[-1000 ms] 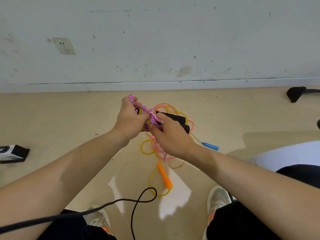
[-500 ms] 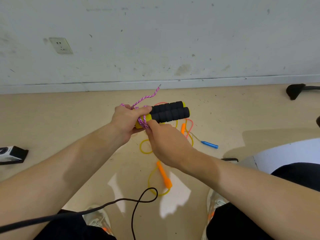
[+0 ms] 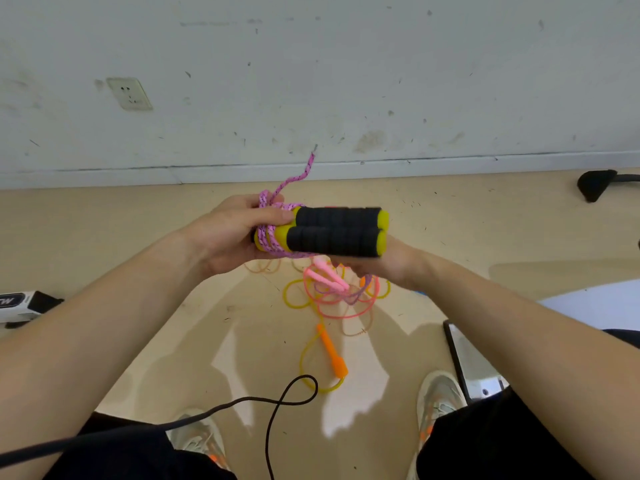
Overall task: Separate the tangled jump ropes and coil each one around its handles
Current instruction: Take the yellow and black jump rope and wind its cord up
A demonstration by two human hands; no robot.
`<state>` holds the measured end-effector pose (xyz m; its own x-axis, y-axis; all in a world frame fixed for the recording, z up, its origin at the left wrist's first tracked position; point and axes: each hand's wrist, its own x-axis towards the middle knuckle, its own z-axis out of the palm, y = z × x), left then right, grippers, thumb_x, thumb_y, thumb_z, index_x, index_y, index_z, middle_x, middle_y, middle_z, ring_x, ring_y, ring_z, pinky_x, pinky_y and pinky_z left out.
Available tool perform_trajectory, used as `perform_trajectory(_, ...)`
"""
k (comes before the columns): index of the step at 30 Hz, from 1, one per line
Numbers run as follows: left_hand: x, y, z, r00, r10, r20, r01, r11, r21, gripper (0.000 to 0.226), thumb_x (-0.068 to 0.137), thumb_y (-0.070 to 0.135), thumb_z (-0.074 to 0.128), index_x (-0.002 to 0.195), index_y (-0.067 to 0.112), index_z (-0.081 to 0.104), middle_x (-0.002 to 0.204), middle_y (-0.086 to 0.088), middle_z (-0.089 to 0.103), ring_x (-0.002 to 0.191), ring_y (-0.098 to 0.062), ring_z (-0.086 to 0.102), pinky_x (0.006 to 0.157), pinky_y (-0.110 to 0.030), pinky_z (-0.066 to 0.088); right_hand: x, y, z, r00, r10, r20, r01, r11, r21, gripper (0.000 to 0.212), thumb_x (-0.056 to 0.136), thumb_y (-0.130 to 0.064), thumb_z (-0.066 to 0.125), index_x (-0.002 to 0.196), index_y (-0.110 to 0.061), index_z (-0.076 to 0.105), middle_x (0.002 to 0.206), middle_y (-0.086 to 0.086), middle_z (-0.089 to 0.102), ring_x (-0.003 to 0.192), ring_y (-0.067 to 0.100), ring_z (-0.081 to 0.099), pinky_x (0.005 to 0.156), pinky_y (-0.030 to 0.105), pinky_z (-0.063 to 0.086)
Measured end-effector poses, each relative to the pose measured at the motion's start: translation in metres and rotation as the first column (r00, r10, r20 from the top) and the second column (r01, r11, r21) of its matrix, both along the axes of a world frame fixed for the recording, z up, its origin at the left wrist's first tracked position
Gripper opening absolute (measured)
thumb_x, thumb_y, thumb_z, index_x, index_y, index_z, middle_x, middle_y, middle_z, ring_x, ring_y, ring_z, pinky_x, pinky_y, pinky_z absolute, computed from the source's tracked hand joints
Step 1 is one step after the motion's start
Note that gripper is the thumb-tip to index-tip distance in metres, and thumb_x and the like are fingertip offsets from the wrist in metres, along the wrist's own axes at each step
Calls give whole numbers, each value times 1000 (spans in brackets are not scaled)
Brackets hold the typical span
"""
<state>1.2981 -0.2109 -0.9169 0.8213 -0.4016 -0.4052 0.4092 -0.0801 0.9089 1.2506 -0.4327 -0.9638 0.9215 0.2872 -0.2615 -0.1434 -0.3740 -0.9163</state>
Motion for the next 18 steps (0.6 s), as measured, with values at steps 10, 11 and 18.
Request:
perform_trajectory(10,-2,3,-3,920,-315,234,236,920,312,79,60,28,87,130,30,50,121,5,56,101,-17,68,78,-34,59,9,-2,23,971,89,-221,-79,995,56,45,98,-21,62,55,-17,51,54,-3,34,50,15,24,49,28,23)
perform_trajectory(11,-3,3,-2,904,-338,263,238,907,348,80,59,32,88,129,32,49,117,7,56,99,-13,67,76,-30,58,9,-1,25,969,73,-234,-64,997,47,49,99,-19,60,50,-20,52,53,-4,35,50,15,24,49,28,22)
perform_trajectory(18,-6,-2,-5,790,-396,468,125,852,509,68,81,14,81,133,28,39,108,9,51,82,-5,61,67,-23,55,5,14,36,889,-182,-421,265,953,147,23,99,-9,49,76,-10,50,52,0,45,45,12,28,47,26,29)
